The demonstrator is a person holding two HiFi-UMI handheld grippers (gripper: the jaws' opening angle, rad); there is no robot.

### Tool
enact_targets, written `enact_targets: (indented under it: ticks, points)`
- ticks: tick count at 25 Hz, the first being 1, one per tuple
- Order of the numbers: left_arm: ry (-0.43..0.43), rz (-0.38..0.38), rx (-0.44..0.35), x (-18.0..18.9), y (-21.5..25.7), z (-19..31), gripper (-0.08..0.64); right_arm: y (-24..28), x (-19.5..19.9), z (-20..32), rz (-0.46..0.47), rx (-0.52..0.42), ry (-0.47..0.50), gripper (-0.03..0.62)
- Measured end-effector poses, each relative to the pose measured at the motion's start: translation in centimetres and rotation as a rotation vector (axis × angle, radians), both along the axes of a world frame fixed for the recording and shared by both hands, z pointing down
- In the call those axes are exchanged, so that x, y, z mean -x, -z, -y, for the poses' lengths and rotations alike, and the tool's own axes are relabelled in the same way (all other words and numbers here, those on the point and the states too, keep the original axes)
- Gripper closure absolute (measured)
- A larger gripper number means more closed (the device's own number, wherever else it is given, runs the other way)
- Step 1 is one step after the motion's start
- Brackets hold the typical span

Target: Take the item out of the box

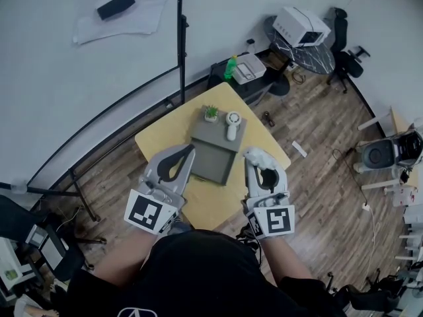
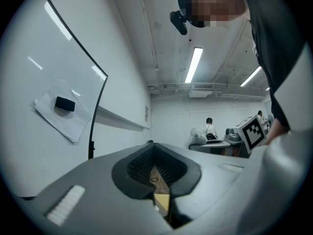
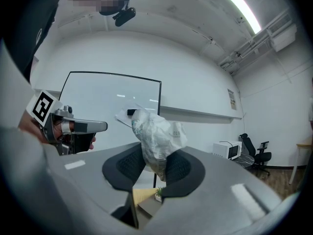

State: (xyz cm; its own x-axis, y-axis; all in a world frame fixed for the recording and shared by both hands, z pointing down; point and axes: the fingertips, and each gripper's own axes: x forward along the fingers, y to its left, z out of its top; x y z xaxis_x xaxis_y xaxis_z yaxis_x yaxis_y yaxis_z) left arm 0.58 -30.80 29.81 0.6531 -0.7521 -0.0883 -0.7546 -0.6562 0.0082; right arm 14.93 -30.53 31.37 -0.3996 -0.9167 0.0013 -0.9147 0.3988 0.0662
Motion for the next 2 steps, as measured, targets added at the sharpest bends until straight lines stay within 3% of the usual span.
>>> enact_targets:
  ticks: [2]
  points:
    - [0.001,-0.002,-0.012,-0.07,0.1,-0.13,0.561,0.01,-0.1,-0.06,-0.002,-0.001,-0.002,0.494]
